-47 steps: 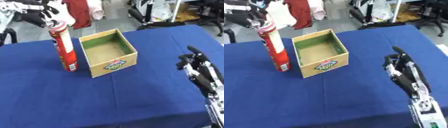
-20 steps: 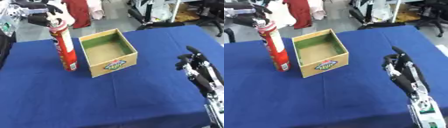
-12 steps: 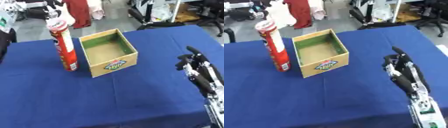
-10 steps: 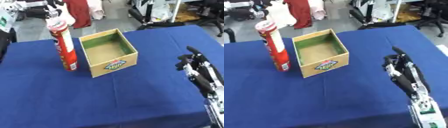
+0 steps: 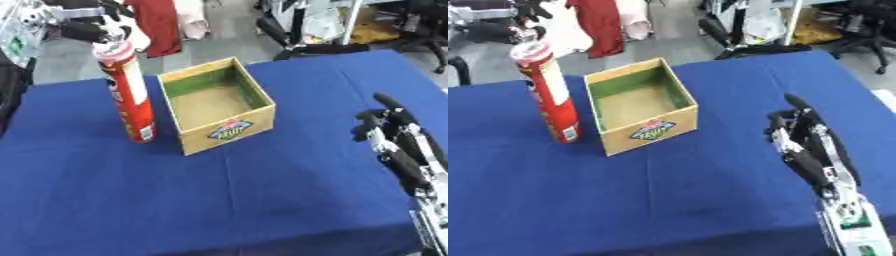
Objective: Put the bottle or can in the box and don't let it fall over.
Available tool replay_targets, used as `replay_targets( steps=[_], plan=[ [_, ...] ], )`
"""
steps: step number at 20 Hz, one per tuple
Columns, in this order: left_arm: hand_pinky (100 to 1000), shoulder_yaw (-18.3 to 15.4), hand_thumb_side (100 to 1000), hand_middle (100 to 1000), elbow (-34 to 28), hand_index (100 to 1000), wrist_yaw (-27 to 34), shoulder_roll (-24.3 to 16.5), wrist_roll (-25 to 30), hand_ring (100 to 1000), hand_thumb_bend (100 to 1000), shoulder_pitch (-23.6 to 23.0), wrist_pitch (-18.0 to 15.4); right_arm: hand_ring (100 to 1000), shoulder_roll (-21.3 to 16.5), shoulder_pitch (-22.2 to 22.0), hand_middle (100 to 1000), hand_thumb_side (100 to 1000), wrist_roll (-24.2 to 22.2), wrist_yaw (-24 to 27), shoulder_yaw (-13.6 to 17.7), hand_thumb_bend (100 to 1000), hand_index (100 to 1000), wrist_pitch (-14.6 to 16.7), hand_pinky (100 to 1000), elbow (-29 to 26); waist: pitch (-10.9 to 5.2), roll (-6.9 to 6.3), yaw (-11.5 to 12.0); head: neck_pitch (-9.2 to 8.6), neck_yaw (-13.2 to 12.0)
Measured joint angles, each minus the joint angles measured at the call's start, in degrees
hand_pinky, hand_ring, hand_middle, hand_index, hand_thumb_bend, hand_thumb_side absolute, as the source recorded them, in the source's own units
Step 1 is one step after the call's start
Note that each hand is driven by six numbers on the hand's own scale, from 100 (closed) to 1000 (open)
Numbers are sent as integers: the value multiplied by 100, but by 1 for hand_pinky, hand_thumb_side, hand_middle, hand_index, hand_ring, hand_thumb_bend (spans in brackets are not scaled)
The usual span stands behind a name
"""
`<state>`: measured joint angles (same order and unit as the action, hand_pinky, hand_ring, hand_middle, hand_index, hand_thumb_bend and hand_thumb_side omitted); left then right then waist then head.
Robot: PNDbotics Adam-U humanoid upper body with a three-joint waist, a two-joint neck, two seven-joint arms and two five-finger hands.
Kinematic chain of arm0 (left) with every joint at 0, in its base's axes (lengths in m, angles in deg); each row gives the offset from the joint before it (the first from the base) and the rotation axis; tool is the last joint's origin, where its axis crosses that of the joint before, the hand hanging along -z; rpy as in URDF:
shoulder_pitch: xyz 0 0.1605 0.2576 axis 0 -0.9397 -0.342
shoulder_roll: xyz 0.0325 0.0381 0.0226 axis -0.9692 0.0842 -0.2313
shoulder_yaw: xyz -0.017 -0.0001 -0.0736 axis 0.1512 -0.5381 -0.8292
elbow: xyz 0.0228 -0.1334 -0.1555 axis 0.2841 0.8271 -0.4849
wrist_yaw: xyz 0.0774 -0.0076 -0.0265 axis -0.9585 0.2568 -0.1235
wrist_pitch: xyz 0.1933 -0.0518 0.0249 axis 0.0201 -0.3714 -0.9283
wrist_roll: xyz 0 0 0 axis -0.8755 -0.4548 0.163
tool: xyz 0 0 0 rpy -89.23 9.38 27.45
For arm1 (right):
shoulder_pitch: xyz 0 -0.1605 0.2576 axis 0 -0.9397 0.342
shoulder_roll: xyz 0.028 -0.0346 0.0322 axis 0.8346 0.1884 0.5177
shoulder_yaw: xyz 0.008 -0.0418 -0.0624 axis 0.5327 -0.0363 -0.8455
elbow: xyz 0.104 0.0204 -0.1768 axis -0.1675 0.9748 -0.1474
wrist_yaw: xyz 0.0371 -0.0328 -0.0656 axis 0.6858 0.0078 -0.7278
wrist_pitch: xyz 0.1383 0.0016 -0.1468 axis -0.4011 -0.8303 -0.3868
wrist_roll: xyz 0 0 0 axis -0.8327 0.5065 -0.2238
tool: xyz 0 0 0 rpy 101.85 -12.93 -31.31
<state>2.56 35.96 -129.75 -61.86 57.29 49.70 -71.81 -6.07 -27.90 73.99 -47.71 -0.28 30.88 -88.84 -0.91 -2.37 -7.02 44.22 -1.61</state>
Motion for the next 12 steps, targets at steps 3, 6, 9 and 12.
replay_targets(
  steps=[3,6,9,12],
  plan=[
    [840,39,1000,951,15,1000,-75,14,-22,923,100,-49,-22,600,0,0,651,456,0,1,0,136,942,0,579,0,2,5,1,0,10],
    [835,72,1000,949,19,1000,-157,52,-27,921,100,-59,-27,600,0,0,651,456,1,7,0,136,942,-1,579,1,8,15,1,0,16],
    [833,87,1000,943,55,1000,-259,57,-27,918,100,-96,-27,600,0,0,651,456,1,14,1,136,942,-1,579,1,18,24,1,0,16],
    [822,106,1000,934,88,1000,-373,57,-17,908,100,-100,-18,600,0,1,651,456,1,17,1,135,942,-1,579,1,18,29,2,0,17]
  ],
)
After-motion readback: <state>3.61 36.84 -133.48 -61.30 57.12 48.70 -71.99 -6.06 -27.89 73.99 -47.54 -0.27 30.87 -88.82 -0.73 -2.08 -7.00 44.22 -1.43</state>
